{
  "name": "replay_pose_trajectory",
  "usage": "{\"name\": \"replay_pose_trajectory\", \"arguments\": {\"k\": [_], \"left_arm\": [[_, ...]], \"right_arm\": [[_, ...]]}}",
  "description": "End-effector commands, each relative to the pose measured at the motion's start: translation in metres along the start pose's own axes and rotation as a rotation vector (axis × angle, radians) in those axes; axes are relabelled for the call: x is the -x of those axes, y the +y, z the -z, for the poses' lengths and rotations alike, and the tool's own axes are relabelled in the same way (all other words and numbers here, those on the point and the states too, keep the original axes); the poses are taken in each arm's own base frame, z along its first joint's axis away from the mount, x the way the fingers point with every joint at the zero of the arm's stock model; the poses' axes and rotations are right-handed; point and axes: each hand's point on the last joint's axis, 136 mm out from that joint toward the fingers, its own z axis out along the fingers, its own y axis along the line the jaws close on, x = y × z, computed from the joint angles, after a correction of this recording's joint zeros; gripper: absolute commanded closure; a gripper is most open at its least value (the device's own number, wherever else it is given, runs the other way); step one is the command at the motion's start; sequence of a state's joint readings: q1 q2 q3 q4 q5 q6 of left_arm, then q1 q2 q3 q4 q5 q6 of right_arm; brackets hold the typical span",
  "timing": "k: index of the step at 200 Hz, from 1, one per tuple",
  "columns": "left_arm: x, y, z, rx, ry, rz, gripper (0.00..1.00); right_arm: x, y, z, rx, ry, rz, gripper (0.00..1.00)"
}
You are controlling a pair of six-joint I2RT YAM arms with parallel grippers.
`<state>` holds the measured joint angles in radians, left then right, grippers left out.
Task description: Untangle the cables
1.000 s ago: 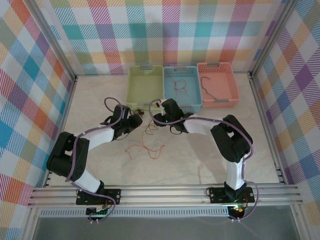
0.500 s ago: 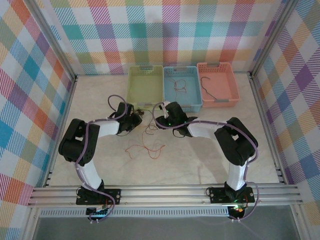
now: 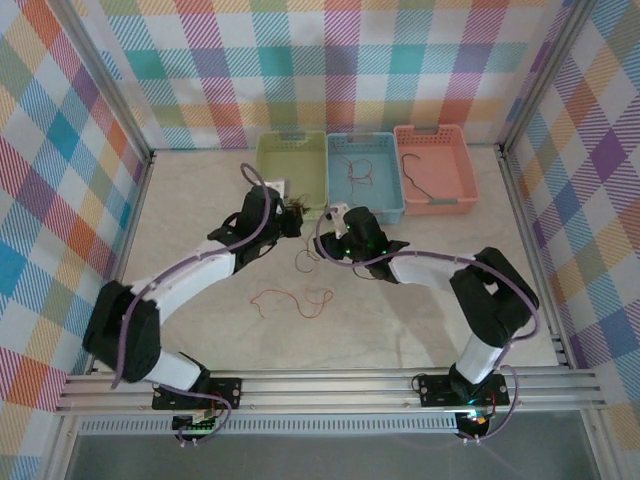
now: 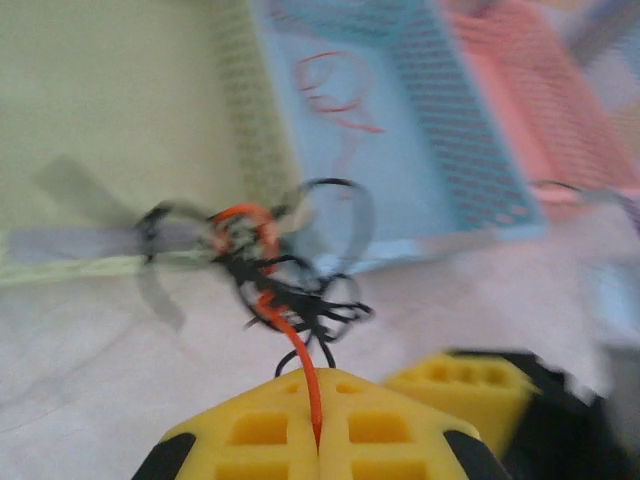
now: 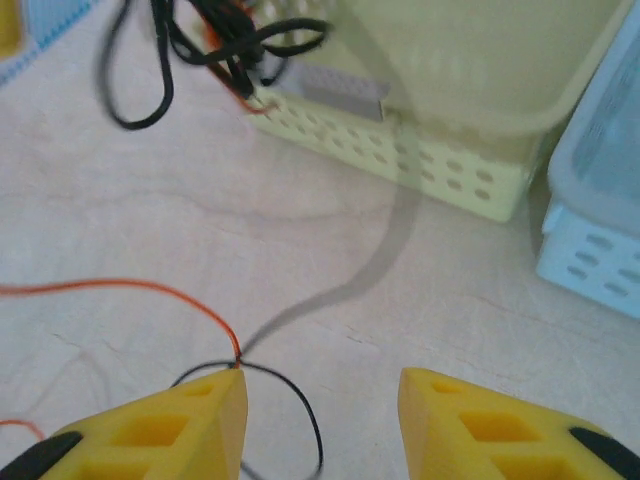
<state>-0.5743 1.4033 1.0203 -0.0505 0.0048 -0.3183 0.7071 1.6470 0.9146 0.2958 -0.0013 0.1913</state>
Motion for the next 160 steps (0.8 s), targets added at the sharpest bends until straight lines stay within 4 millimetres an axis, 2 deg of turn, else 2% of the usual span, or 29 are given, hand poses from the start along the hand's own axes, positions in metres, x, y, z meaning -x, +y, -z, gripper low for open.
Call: {"name": "replay_pose_trajectory", "arguments": {"k": [1, 33, 62, 93, 110, 130, 160], "left_arm": [[-0.004, -0.028, 0.031, -0.095, 0.059, -0.187, 1.00], [-0.006, -0.066, 0.079, -0.290, 0.045, -0.295, 1.00], [-0.001, -0.081, 0.117, -0.382, -0.030, -0.375, 1.00], [0.001, -0.095, 0.142, -0.476, -0.090, -0.429, 1.00], [-0.002, -0.108, 0.151, -0.564, -0.101, -0.455, 1.00], [-0.004, -0.112, 0.153, -0.598, -0.104, -0.470, 1.00], [-0.006, -0.121, 0.161, -0.656, -0.110, -0.487, 1.00]], "right_arm": [[0.042, 0.020, 0.035, 0.072, -0.139, 0.079, 0.55], [0.061, 0.030, 0.085, 0.090, -0.238, 0.141, 0.53], [0.068, 0.047, 0.129, 0.153, -0.320, 0.209, 0.52], [0.067, 0.069, 0.171, 0.257, -0.369, 0.278, 0.49], [0.061, 0.081, 0.186, 0.321, -0.370, 0.317, 0.48], [0.054, 0.098, 0.200, 0.427, -0.368, 0.359, 0.49], [0.047, 0.110, 0.203, 0.503, -0.351, 0.390, 0.50]]}}
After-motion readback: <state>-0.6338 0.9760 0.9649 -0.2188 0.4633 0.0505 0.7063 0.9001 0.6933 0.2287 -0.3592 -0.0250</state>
